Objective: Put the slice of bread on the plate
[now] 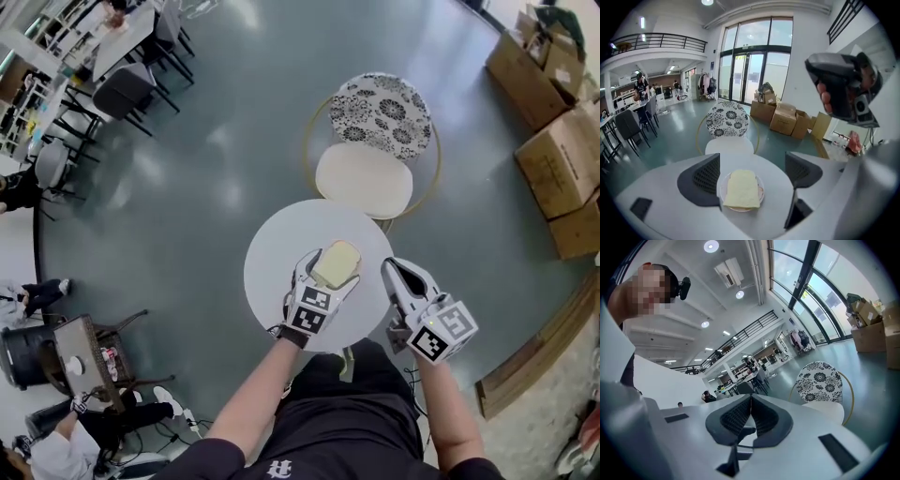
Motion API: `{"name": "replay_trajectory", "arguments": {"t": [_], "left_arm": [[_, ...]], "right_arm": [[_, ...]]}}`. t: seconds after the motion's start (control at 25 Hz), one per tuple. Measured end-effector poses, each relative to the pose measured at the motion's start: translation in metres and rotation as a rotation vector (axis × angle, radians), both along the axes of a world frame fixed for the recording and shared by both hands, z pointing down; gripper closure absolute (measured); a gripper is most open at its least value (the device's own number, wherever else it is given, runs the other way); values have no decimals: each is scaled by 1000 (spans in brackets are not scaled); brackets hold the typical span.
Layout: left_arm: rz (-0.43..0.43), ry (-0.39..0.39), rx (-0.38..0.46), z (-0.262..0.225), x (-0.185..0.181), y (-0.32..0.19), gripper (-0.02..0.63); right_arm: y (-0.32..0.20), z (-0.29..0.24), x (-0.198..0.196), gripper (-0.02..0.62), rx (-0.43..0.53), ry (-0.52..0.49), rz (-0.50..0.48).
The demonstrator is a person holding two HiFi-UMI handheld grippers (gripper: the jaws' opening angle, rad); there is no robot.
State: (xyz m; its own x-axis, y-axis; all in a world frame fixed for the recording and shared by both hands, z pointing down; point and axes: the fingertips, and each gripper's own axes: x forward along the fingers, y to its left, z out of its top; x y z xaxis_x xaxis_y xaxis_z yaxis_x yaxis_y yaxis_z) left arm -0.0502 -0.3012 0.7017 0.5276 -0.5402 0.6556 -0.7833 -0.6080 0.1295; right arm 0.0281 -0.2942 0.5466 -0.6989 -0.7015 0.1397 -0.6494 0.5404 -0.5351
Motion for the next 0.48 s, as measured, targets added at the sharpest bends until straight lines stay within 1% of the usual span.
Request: {"name": "replay_trajectory", "arguments": {"t": [0.12, 0.2, 0.28, 0.48], "left_arm": [[-12, 68, 57, -51, 3, 7, 218], [-6, 78, 124, -85, 6, 10, 243], [-9, 99, 193, -121, 8, 11, 289], [-63, 213, 327, -206, 2, 12, 417]], "right_arm": [[-3, -21, -1, 589, 9, 25, -4], [-2, -36, 0, 589, 25, 40, -9], [0, -52, -1, 589, 45, 49, -18], [3, -94, -10, 589, 109, 55, -47]]}}
